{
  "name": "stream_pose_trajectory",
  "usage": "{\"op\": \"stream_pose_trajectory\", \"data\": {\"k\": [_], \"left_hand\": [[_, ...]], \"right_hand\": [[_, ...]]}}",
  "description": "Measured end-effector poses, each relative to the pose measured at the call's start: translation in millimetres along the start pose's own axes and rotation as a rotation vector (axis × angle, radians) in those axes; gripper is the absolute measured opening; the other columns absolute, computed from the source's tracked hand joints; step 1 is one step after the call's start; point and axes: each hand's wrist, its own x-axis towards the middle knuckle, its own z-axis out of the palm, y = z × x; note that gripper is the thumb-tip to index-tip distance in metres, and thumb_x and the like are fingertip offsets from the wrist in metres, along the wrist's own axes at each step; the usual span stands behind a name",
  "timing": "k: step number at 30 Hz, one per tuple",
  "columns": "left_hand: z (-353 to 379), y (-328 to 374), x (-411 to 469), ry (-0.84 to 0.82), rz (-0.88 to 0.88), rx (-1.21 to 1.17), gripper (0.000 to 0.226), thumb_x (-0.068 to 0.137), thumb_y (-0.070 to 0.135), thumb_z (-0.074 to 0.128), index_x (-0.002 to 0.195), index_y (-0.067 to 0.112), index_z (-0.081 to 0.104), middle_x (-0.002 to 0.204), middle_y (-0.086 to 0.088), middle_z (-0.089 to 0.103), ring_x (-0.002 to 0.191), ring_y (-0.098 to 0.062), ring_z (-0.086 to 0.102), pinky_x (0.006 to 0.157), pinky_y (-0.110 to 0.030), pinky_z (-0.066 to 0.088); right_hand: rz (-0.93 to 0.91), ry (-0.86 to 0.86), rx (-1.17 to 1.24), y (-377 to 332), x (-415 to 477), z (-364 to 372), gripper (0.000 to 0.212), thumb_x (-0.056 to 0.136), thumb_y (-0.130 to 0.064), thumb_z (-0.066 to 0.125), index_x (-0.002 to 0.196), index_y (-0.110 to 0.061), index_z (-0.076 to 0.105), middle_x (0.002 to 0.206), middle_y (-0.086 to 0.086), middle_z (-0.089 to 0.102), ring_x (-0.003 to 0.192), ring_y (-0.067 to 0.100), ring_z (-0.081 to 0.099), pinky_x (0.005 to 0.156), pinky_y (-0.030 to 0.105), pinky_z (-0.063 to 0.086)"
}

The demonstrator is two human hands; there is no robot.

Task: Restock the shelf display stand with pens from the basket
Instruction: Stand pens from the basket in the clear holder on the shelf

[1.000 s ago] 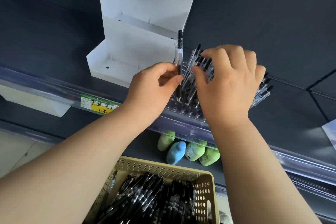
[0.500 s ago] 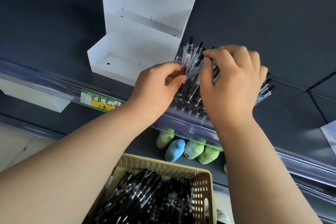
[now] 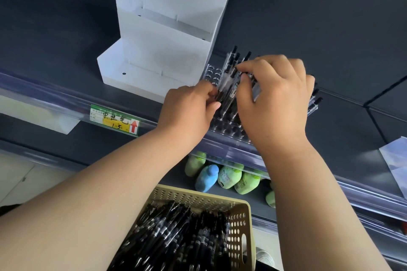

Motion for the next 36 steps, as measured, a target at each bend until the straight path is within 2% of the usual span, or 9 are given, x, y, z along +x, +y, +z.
{"op": "stream_pose_trajectory", "data": {"k": [6,11,18,25,36], "left_hand": [[-0.3,2.9,-3.6,0.013,-0.045,-0.035,0.021,0.09,0.025,0.059,0.107,0.013,0.063,0.095,-0.001,0.07,0.088,-0.023,0.064,0.076,-0.025,0.04],[1.4,3.2,-7.1,0.065,0.005,-0.032,0.017,0.087,0.021,0.063,0.099,0.01,0.065,0.086,-0.003,0.071,0.082,-0.027,0.066,0.082,-0.037,0.049],[4.4,3.7,-8.0,0.082,-0.027,-0.057,0.016,0.086,0.021,0.063,0.098,0.011,0.065,0.084,-0.002,0.071,0.081,-0.026,0.067,0.084,-0.043,0.049],[3.0,4.9,-5.1,-0.01,-0.1,0.059,0.02,0.092,0.032,0.051,0.105,0.018,0.057,0.094,-0.001,0.068,0.095,-0.026,0.059,0.082,-0.041,0.046],[4.1,-1.3,-4.2,0.014,-0.087,0.087,0.018,0.091,0.037,0.055,0.101,0.024,0.061,0.091,0.006,0.067,0.093,-0.022,0.058,0.077,-0.036,0.043]], "right_hand": [[0.017,-0.009,0.019,1.3,2.3,-3.2,0.021,0.082,-0.017,0.054,0.092,-0.021,0.071,0.092,-0.002,0.066,0.088,0.028,0.056,0.07,0.03,0.026],[0.024,-0.015,0.007,2.3,3.5,-3.5,0.02,0.082,-0.016,0.054,0.092,-0.021,0.071,0.09,-0.003,0.067,0.088,0.028,0.057,0.07,0.032,0.026],[0.028,-0.024,0.012,2.4,2.8,-3.3,0.021,0.082,-0.017,0.053,0.093,-0.021,0.071,0.089,-0.003,0.067,0.087,0.028,0.057,0.07,0.031,0.026],[0.016,-0.037,0.016,0.0,0.3,-2.9,0.021,0.081,-0.016,0.055,0.094,-0.02,0.071,0.089,-0.002,0.067,0.087,0.028,0.057,0.069,0.031,0.027],[0.032,-0.059,0.024,2.0,-2.5,-2.7,0.024,0.082,-0.017,0.053,0.099,-0.02,0.07,0.092,0.0,0.067,0.091,0.029,0.057,0.072,0.033,0.03]]}}
